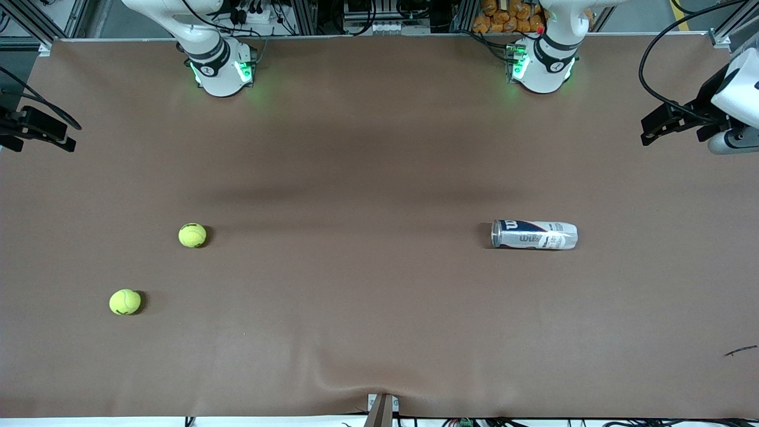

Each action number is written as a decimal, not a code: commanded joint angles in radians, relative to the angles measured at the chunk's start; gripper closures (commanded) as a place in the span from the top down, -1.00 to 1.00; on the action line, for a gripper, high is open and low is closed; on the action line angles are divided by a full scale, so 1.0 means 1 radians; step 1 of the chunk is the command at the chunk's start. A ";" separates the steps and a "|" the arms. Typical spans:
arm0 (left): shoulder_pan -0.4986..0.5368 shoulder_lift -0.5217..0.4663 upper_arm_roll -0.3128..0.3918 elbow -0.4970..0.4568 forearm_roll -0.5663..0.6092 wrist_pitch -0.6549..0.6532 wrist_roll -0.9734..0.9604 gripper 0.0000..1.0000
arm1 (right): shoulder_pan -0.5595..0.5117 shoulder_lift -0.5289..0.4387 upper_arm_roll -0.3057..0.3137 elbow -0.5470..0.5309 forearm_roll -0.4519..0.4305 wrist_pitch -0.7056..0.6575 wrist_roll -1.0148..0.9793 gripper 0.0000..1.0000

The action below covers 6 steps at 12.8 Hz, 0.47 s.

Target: Insert tennis ball vertically with right arm

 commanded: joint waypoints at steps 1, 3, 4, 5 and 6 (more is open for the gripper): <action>0.007 0.003 -0.005 0.019 0.001 -0.006 0.011 1.00 | -0.013 -0.008 0.008 0.003 0.009 -0.001 0.011 1.00; 0.010 0.006 -0.005 0.027 0.000 -0.006 0.011 1.00 | -0.013 -0.008 0.008 0.004 0.009 -0.001 0.011 1.00; 0.010 0.006 -0.005 0.027 0.000 -0.006 0.011 1.00 | -0.013 -0.008 0.008 0.004 0.009 -0.001 0.011 1.00; 0.010 0.007 -0.005 0.027 0.001 -0.006 0.011 1.00 | -0.013 -0.008 0.008 0.007 0.009 -0.001 0.011 1.00; 0.012 0.009 -0.005 0.027 0.000 -0.006 0.011 1.00 | -0.013 -0.008 0.008 0.007 0.009 -0.001 0.011 1.00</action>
